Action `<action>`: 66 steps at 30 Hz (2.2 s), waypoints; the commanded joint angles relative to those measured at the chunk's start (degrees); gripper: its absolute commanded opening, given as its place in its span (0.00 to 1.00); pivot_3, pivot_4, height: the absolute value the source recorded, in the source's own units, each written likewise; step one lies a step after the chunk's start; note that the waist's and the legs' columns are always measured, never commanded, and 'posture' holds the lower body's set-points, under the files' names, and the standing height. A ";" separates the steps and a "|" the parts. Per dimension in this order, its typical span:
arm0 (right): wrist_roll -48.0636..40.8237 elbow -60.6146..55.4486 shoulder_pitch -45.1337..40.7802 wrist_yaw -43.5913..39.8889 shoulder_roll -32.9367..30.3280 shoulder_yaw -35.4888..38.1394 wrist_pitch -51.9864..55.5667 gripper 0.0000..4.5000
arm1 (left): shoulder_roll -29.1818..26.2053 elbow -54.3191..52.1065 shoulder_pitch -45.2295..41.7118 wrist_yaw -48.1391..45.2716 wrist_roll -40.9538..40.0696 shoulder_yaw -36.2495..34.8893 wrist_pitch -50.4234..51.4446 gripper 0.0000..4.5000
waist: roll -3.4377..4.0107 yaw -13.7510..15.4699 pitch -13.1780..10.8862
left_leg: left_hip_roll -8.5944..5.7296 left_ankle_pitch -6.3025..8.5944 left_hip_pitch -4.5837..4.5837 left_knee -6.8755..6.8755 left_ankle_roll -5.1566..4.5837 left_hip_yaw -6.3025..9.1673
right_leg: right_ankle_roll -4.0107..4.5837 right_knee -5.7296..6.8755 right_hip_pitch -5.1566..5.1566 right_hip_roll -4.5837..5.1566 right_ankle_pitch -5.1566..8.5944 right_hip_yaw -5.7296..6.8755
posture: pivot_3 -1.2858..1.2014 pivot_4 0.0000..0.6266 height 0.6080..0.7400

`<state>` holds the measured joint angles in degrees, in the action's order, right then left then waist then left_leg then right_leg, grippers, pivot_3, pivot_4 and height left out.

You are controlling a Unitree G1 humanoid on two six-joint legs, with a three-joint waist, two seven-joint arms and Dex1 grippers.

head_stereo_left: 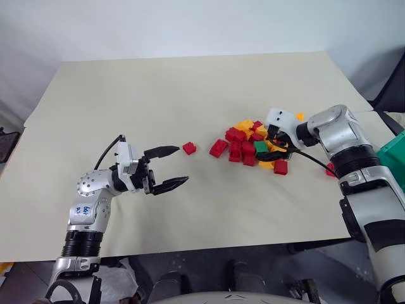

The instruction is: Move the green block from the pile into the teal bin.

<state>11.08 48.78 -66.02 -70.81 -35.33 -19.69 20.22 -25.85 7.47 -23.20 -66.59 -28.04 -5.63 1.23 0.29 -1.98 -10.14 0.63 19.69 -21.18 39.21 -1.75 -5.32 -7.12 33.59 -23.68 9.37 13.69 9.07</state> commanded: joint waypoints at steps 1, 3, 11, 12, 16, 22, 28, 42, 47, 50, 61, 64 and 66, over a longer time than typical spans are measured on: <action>-0.16 -0.55 -0.26 -1.49 0.70 0.25 0.00 0.99 | -0.09 -1.85 0.06 0.30 -0.96 -0.63 -0.50 1.00 | 0.00 0.06 0.00 | 0.00 0.00 0.00 0.00 0.00 0.00 | 0.00 0.00 0.00 0.00 0.00 0.00 | 0.52 0.24 1.00; 0.06 -1.21 -0.35 -1.37 0.45 0.26 -0.57 0.99 | -0.15 -2.15 0.39 0.50 -1.03 -0.71 -0.46 1.00 | 0.00 0.17 0.00 | 0.00 0.00 0.00 0.00 0.00 0.00 | 0.00 0.00 0.00 0.00 0.00 -0.01 | 0.52 0.24 1.00; 2.43 -5.66 0.25 -3.80 -2.24 -1.31 -0.55 0.99 | 0.05 -2.39 0.73 1.15 -1.07 -0.66 -0.36 1.00 | 0.00 0.39 0.00 | -0.02 0.00 -0.06 0.00 0.00 0.01 | 0.00 -0.02 -0.02 0.02 0.00 0.00 | 0.52 0.24 1.00; 2.88 -6.29 0.58 -4.26 -2.54 -1.74 -0.24 0.99 | 0.14 -2.32 0.71 1.21 -1.05 -0.60 -0.39 1.00 | 0.00 0.41 0.00 | -0.03 0.00 -0.07 0.00 0.00 0.01 | 0.00 -0.03 -0.02 0.02 0.00 0.00 | 0.52 0.24 1.00; 3.65 -6.16 1.08 -3.74 -2.48 -2.38 -0.16 0.99 | 0.53 -2.11 0.58 1.44 -0.91 -0.36 -0.50 1.00 | 0.00 0.34 0.00 | -0.03 0.00 -0.07 0.00 0.00 0.01 | 0.00 -0.02 -0.02 0.01 0.00 0.01 | 0.52 0.24 1.00; 4.57 -2.92 0.34 -2.82 -0.43 -3.05 -1.35 0.99 | 1.12 -2.07 0.38 1.78 -0.78 -0.23 -0.59 1.00 | 0.00 0.30 0.00 | -0.02 0.00 -0.03 0.00 0.01 0.00 | 0.00 -0.01 0.00 0.01 0.00 0.00 | 0.52 0.24 1.00; 4.97 -1.73 -0.18 -3.57 1.24 -3.18 -2.70 0.99 | 1.24 -2.26 0.56 2.06 -0.76 -0.32 -0.67 1.00 | 0.00 0.19 0.00 | -0.01 0.00 0.00 0.01 0.01 0.01 | 0.00 0.01 0.00 0.01 0.00 -0.01 | 0.52 0.24 1.00; 4.83 -4.51 1.01 -3.87 1.51 -1.49 -1.10 0.54 | 1.50 -3.65 1.87 3.16 -0.87 -0.31 -0.94 1.00 | 0.00 0.20 0.00 | 0.00 -0.01 0.01 0.01 0.02 0.03 | 0.00 0.03 -0.01 0.00 0.00 -0.03 | 0.52 0.24 1.00; 2.07 -11.08 1.65 -5.17 -1.44 1.49 1.74 0.54 | 1.57 -3.81 1.64 3.13 -0.86 -0.27 -0.73 1.00 | 0.02 0.34 -0.01 | 0.00 0.00 -0.04 0.01 0.02 0.03 | 0.00 0.02 -0.03 0.00 0.00 -0.02 | 0.52 0.24 1.00; 0.04 -16.30 2.07 -6.13 -3.82 3.69 5.76 0.54 | 1.62 -3.57 1.29 2.84 -0.90 -0.05 -0.64 1.00 | 0.05 0.45 -0.03 | -0.02 0.00 -0.07 0.01 0.02 0.03 | 0.00 -0.01 -0.03 0.01 0.00 -0.01 | 0.52 0.24 1.00; -8.68 -42.96 12.26 4.53 -14.48 22.52 28.30 0.54 | 2.93 -2.86 -4.28 2.92 -0.31 3.19 2.25 1.00 | 0.06 1.78 -0.04 | -0.03 0.02 -0.09 0.01 0.03 0.03 | 0.00 -0.06 -0.04 0.02 0.00 0.01 | 0.52 0.24 1.00; -9.31 -46.22 16.12 9.20 -17.09 27.08 31.32 0.54 | 3.45 -2.62 -6.85 2.32 -0.65 3.91 2.63 1.00 | 0.05 1.94 -0.05 | -0.04 0.02 -0.11 0.01 0.03 0.01 | 0.00 -0.07 -0.04 0.02 0.00 0.00 | 0.52 0.24 1.00; -9.17 -47.67 18.98 13.26 -18.29 30.58 32.86 0.54 | 3.70 -1.18 -9.35 0.79 -0.42 4.86 2.35 1.00 | 0.05 2.01 -0.05 | -0.05 0.02 -0.12 0.01 0.03 -0.02 | 0.00 -0.09 -0.04 0.02 0.00 0.02 | 0.52 0.24 1.00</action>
<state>2.10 4.17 -48.23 -61.55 -51.70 6.17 51.62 -22.44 5.75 -30.01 -64.32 -27.98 -1.20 4.02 0.34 0.03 -10.19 0.58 19.71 -21.31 39.22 -1.72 -5.34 -7.12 33.51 -23.72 9.39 13.69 9.09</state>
